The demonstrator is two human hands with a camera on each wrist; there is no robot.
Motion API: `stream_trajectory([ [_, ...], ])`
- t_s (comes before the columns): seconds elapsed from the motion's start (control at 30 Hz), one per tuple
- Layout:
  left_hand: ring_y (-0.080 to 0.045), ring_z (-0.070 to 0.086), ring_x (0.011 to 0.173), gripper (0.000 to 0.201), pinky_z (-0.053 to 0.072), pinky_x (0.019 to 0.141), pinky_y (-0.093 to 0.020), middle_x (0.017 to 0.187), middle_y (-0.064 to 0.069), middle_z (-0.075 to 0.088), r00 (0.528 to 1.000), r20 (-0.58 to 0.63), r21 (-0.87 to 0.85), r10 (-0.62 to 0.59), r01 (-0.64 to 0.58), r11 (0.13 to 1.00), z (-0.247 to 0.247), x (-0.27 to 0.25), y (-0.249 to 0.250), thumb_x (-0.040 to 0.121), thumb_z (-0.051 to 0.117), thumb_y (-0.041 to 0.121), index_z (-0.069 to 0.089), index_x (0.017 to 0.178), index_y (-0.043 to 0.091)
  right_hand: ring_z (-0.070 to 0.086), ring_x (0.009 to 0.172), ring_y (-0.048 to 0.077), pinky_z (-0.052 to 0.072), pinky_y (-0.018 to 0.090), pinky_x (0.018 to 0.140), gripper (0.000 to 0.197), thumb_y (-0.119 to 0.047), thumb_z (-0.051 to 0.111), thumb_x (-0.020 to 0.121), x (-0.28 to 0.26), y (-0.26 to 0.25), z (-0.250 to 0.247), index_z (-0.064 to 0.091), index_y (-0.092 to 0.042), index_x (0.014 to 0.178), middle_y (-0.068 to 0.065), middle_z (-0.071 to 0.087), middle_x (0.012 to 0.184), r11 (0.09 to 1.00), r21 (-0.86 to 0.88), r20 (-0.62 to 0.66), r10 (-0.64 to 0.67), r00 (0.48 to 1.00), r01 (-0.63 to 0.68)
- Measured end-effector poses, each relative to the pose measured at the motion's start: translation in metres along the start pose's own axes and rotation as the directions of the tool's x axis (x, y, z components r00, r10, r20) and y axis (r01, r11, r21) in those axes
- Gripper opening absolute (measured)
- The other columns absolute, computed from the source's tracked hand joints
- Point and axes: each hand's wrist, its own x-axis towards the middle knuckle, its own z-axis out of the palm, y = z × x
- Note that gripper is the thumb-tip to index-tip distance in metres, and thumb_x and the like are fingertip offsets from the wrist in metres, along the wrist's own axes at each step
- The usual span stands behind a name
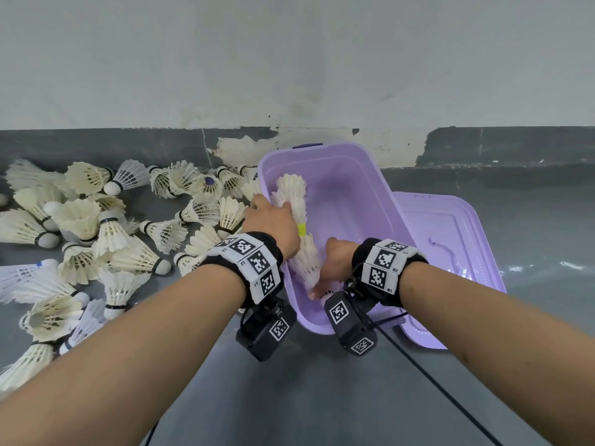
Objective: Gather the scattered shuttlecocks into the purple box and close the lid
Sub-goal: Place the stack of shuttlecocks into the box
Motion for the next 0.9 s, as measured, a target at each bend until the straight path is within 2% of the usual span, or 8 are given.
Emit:
stream_trajectory([
  [0.1,-0.04,0.041,0.115,0.054,0.035,0.072,-0.034,0.132,-0.021,0.028,1.0,0.009,0.009,0.007,-0.008,1.0,-0.001,0.002,0.001,0.087,0.058,0.033,0.039,0.137,0.023,0.066,0.063,0.021,0.056,0.028,0.067,0.04,-0.038,0.086,0.058,-0.006,0.002,-0.003,0.069,-0.009,0.078,0.003,0.072,0.072,0.998,-0.05,0.13,0.03,0.991,-0.023],
  [0.2,-0.039,0.041,0.115,0.049,0.033,0.074,-0.034,0.132,-0.02,0.028,1.0,0.014,0.006,-0.002,0.002,1.0,-0.001,0.005,0.003,0.088,0.056,0.035,0.043,0.133,0.021,0.065,0.069,0.023,0.055,0.032,0.071,0.028,-0.026,0.078,0.066,-0.006,-0.001,0.001,0.072,-0.007,0.085,0.009,0.073,0.085,0.996,-0.084,0.12,-0.021,0.993,0.031],
  [0.27,-0.038,0.041,0.115,0.047,0.034,0.073,-0.033,0.132,-0.02,0.028,1.0,0.003,0.004,-0.011,0.011,1.0,0.0,0.006,0.004,0.089,0.056,0.033,0.043,0.133,0.021,0.061,0.08,0.025,0.053,0.035,0.08,0.034,-0.018,0.075,0.071,-0.006,-0.004,0.004,0.069,-0.002,0.1,0.009,0.066,0.091,0.995,-0.047,0.125,-0.079,0.989,0.085],
  [0.4,-0.039,0.046,0.11,0.051,0.041,0.072,-0.034,0.129,-0.019,0.028,1.0,0.022,-0.027,0.004,-0.004,1.0,0.002,0.009,0.003,0.087,0.058,0.029,0.041,0.135,0.023,0.059,0.065,0.023,0.053,0.032,0.064,0.035,-0.015,0.073,0.062,-0.009,-0.005,0.004,0.068,-0.001,0.094,0.008,0.066,0.078,0.994,-0.065,0.1,-0.078,0.992,0.084],
  [0.57,-0.036,0.053,0.099,0.06,0.046,0.079,-0.032,0.129,-0.019,0.027,0.997,0.049,-0.074,0.056,-0.052,0.996,0.002,0.011,0.0,0.085,0.059,0.026,0.037,0.141,0.025,0.063,0.096,0.027,0.055,0.034,0.082,0.037,-0.004,0.063,0.074,-0.008,0.004,0.014,0.06,-0.008,0.11,0.009,0.066,0.109,0.988,-0.055,-0.007,-0.146,0.989,0.146],
  [0.7,-0.034,0.054,0.095,0.053,0.046,0.078,-0.032,0.127,-0.019,0.027,0.998,0.043,-0.063,0.049,-0.046,0.997,0.002,0.011,0.0,0.084,0.059,0.025,0.044,0.134,0.02,0.065,0.097,0.024,0.054,0.036,0.088,0.049,-0.018,0.082,0.065,-0.002,0.006,0.015,0.063,-0.012,0.11,0.004,0.068,0.107,0.985,-0.057,0.042,-0.162,0.986,0.164],
  [0.8,-0.031,0.054,0.093,0.041,0.043,0.078,-0.03,0.126,-0.018,0.03,0.999,0.034,-0.019,0.038,-0.038,0.999,0.002,0.011,0.001,0.084,0.06,0.027,0.055,0.121,0.013,0.069,0.079,0.018,0.058,0.034,0.081,0.051,-0.037,0.092,0.051,0.001,0.005,0.013,0.071,-0.016,0.092,0.0,0.074,0.088,0.986,0.09,0.089,-0.152,0.984,0.144],
  [0.9,-0.034,0.052,0.103,0.04,0.045,0.084,-0.032,0.128,-0.019,0.03,1.0,0.014,0.026,0.001,-0.002,1.0,0.004,0.012,0.0,0.085,0.059,0.029,0.057,0.121,0.011,0.066,0.079,0.02,0.056,0.032,0.078,0.055,-0.04,0.091,0.053,0.003,-0.002,0.006,0.07,-0.01,0.094,0.003,0.072,0.087,0.958,0.26,0.089,-0.149,0.985,0.121],
])
